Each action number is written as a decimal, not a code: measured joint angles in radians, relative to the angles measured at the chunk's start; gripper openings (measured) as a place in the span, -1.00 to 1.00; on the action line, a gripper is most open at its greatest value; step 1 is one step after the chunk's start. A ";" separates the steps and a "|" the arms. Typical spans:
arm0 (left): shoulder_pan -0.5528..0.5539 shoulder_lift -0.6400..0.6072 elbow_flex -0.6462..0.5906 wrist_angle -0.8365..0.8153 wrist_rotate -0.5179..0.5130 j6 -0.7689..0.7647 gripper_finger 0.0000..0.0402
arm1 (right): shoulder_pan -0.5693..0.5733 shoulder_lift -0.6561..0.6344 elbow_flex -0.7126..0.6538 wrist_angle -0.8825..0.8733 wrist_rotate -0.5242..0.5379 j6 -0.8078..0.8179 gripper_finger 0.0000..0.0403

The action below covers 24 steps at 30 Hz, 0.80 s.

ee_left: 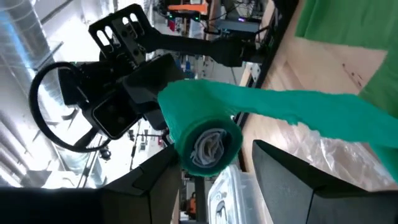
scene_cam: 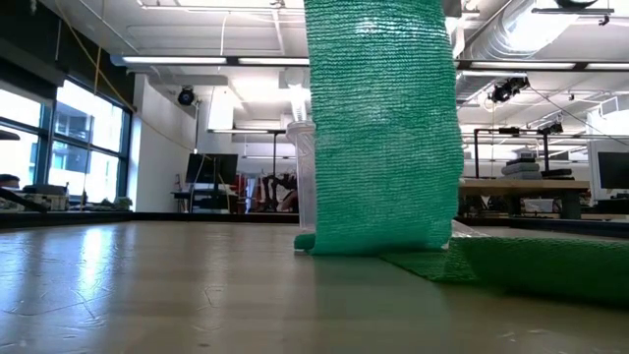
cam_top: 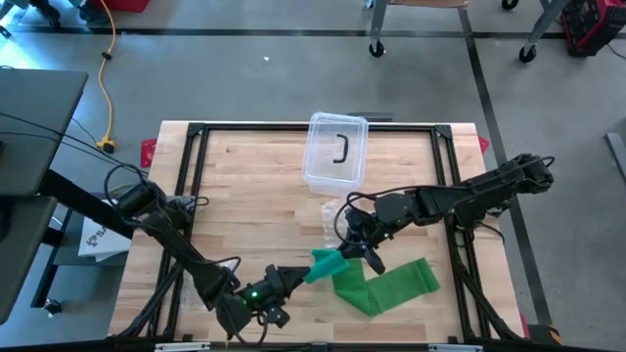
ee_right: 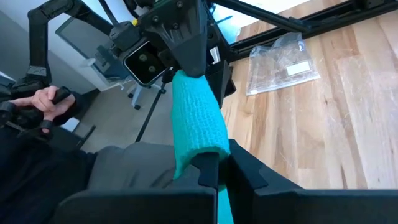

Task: Roll bandage
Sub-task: Roll the blue bandage

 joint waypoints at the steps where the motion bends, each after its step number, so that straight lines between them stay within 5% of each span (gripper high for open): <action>1: 0.000 0.008 0.000 0.028 -0.001 0.012 -0.03 | 0.000 0.000 0.000 0.000 -0.002 0.000 -1.00; 16: -0.002 0.023 0.000 0.127 -0.013 -0.042 -0.08 | -0.001 0.000 0.000 0.003 0.007 0.000 -1.00; 24: -0.002 0.023 0.000 0.128 -0.014 -0.299 -0.60 | 0.000 0.000 0.000 0.000 0.007 -0.041 -1.00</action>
